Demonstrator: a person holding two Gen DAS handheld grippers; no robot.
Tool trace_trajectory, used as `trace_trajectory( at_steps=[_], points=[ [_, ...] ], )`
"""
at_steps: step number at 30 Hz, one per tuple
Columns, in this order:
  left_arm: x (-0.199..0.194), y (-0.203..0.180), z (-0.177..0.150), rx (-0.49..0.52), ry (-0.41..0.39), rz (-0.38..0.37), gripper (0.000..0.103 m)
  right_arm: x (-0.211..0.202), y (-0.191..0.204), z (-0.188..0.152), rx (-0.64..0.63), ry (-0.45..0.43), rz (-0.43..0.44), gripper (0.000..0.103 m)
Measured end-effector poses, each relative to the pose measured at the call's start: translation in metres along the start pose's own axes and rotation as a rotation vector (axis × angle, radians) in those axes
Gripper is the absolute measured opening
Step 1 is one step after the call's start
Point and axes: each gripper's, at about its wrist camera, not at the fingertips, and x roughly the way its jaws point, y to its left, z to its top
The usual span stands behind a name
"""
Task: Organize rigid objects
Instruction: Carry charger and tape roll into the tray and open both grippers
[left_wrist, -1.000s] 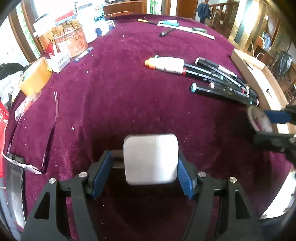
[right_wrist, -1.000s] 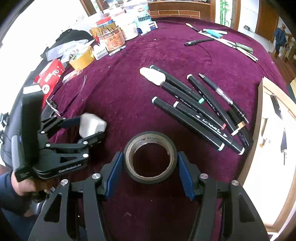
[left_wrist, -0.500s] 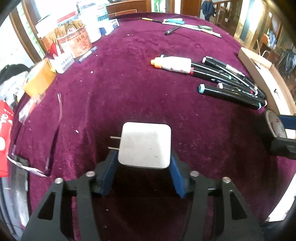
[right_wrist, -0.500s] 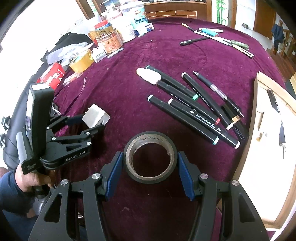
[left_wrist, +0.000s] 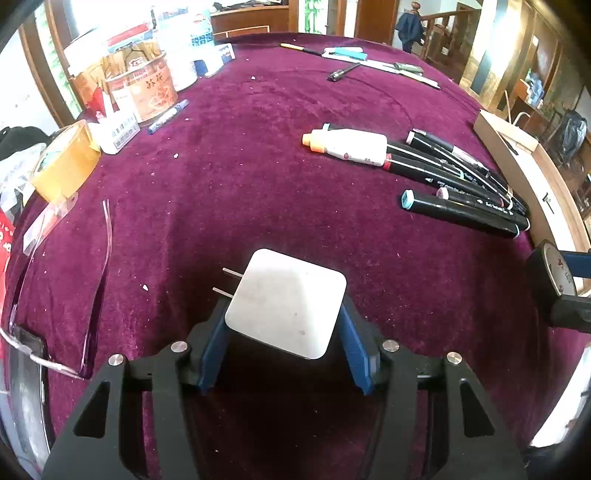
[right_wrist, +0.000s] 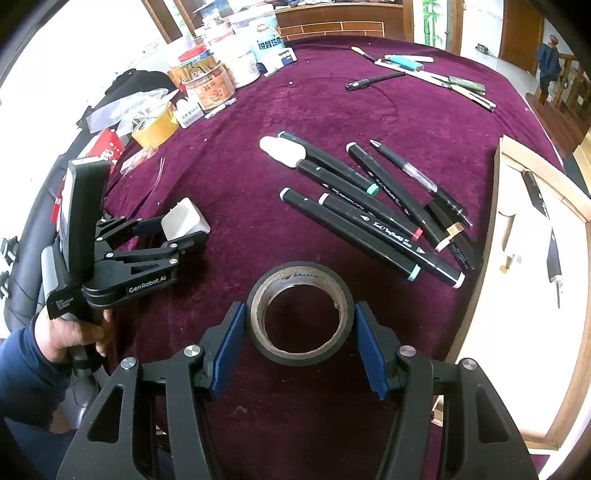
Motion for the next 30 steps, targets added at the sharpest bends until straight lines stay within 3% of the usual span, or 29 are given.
trace_trajectory(
  at_steps=[7,16,22,30],
  points=[
    [-0.020,-0.016,0.005,0.008,-0.041,-0.051,0.055,-0.005,-0.011,0.000,0.028,-0.008,0.000,0.053],
    [-0.050,-0.069,0.030,0.092,-0.085,-0.151,0.055,-0.032,-0.053,-0.007,0.124,-0.060,0.000,0.053],
    [-0.066,-0.129,0.041,0.202,-0.108,-0.220,0.055,-0.060,-0.106,-0.022,0.249,-0.111,-0.044,0.053],
    [-0.071,-0.219,0.046,0.382,-0.107,-0.309,0.055,-0.072,-0.168,-0.050,0.393,-0.103,-0.119,0.053]
  ],
)
